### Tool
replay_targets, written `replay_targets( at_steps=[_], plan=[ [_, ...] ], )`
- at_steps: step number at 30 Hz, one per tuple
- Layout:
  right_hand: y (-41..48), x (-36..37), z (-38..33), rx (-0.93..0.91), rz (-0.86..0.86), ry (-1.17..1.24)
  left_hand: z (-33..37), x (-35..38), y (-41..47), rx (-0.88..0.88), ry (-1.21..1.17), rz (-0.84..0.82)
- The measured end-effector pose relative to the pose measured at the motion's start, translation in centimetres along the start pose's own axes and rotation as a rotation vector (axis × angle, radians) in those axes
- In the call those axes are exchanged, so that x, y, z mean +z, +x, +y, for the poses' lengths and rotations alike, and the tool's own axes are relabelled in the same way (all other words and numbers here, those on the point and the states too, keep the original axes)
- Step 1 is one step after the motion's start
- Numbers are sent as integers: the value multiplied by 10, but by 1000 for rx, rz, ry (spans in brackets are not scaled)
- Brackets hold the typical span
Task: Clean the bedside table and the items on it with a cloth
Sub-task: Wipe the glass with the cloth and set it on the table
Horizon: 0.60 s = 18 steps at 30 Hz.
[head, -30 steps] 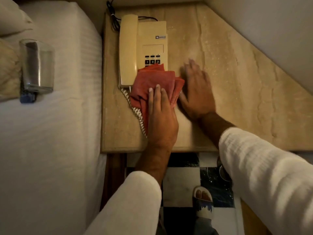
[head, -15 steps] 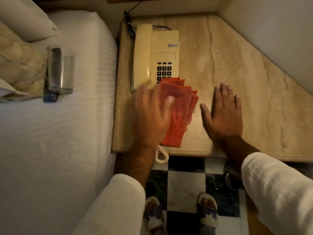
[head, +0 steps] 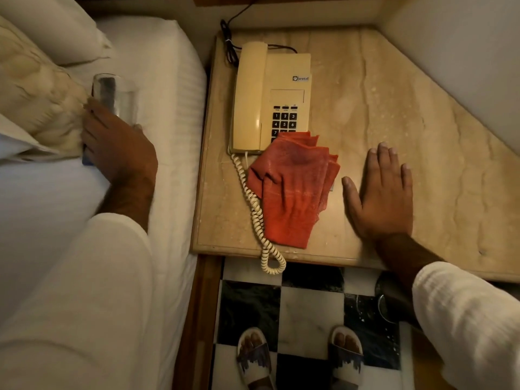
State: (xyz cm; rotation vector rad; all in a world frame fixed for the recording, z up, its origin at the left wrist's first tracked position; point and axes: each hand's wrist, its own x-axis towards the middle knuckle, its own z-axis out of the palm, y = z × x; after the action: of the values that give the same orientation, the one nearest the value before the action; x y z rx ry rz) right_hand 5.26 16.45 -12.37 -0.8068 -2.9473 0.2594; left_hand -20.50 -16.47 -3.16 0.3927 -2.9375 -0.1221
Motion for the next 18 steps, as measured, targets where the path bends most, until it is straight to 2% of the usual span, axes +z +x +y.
replay_targets(
  at_steps=[3,5,7,9,11,12,15,17,18],
  plan=[
    [0,-3,-2,3,-12,34,11,-9,-25,34,-76,11],
    [1,-9,-1,6,-36,112,22,-21,-55,74,-262,-28],
    [2,-20,-3,56,-66,297,36,-35,-91,89,-498,-123],
    [2,-36,-13,160,-11,626,53,-51,-131,137,-653,-230],
    [-6,-58,-36,307,52,1060,72,-63,-172,237,-741,-324],
    [-10,-70,-50,376,-4,1301,82,-67,-193,275,-765,-380],
    [-19,-94,-78,481,-366,1886,106,-77,-245,398,-770,-519],
    [-23,-96,-77,524,-486,2069,114,-80,-262,552,-712,-473],
    [-24,-96,-72,576,-483,2088,115,-77,-264,597,-692,-418]
  ],
)
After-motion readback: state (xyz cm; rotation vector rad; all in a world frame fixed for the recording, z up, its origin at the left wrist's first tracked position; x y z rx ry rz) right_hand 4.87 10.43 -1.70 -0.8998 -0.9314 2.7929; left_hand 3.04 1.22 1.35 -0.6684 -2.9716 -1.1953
